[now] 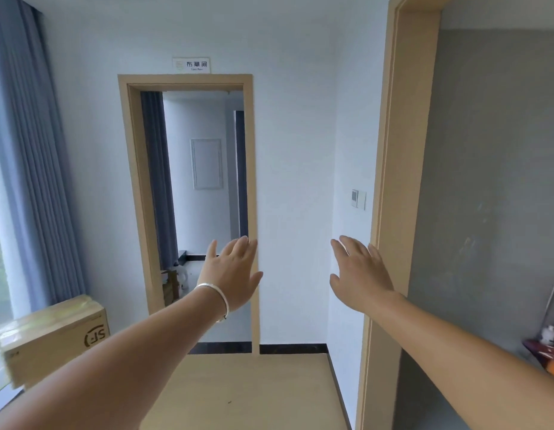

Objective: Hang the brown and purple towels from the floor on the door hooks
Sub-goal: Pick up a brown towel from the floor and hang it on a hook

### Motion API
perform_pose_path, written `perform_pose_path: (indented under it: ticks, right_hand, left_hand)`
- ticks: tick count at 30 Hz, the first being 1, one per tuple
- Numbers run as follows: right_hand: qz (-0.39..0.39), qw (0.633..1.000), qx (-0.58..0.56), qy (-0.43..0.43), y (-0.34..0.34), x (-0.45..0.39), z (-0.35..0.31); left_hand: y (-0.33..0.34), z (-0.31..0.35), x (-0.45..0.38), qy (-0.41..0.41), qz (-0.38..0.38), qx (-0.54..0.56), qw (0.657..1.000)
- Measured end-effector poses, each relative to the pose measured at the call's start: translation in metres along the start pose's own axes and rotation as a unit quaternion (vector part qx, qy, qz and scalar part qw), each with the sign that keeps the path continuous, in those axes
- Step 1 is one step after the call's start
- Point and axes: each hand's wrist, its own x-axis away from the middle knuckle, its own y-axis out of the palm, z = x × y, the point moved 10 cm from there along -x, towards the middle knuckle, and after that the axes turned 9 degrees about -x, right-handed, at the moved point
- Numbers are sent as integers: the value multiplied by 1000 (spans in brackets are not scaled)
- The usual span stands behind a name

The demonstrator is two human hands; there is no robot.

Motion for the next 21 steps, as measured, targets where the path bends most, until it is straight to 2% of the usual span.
perform_pose_path:
  ticks: [11,21]
  right_hand:
    - [-46,999,-20,-2,104,-101,67]
    - [-36,999,0,1,180,-247,98]
  left_hand:
    - [110,31,-112,-5,-45,-27,999]
    - [218,18,-250,9,-23,-18,1000]
